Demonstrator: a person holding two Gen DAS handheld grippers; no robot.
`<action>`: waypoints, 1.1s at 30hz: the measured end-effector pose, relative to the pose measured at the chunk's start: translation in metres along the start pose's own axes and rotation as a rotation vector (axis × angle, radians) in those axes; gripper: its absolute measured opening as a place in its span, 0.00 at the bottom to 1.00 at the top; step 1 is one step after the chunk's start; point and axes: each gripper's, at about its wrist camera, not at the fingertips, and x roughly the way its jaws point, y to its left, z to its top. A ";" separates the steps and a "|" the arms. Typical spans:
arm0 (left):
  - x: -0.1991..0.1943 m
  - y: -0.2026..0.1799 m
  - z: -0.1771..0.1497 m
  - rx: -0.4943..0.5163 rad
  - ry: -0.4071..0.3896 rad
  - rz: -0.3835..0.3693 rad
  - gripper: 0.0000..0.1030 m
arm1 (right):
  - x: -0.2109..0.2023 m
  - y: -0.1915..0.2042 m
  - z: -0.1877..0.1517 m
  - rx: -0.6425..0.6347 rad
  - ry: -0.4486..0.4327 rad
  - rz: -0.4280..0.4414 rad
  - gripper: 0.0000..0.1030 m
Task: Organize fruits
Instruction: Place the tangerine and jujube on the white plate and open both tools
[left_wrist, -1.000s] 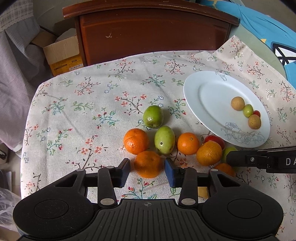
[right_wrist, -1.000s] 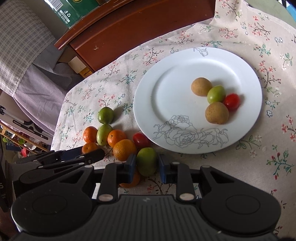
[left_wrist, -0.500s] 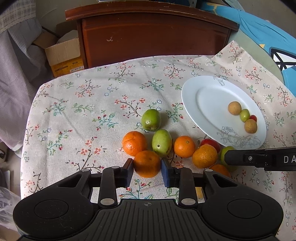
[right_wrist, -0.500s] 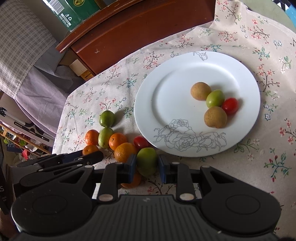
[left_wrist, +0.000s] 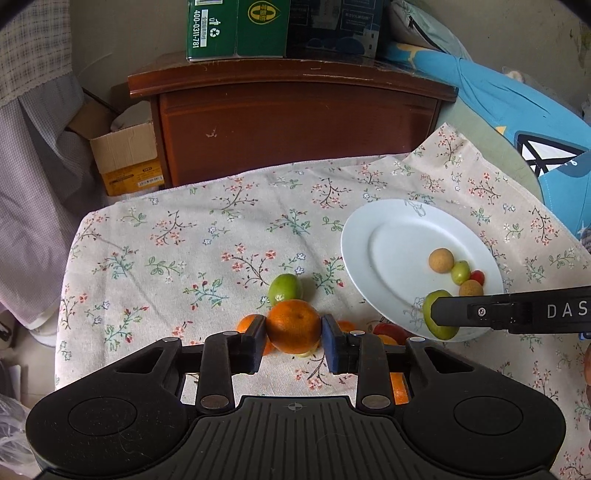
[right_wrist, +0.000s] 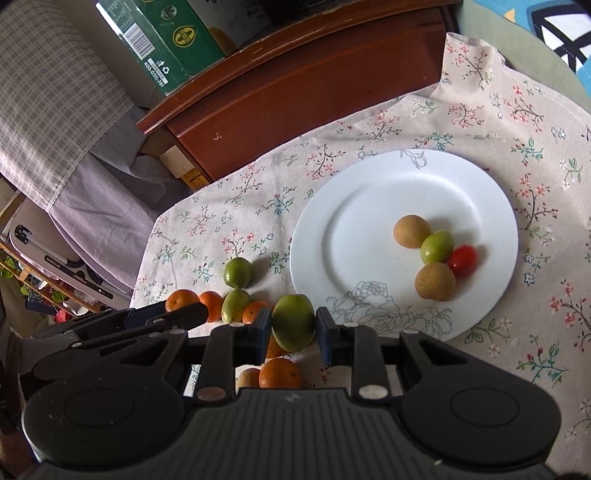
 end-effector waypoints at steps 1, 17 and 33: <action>-0.001 -0.002 0.001 0.000 -0.006 -0.007 0.28 | -0.003 0.000 0.003 0.000 -0.012 0.000 0.25; 0.004 -0.040 0.025 -0.004 -0.054 -0.158 0.28 | -0.034 -0.026 0.042 0.025 -0.183 -0.114 0.25; 0.039 -0.072 0.025 0.023 -0.014 -0.213 0.28 | -0.017 -0.064 0.041 0.137 -0.158 -0.254 0.25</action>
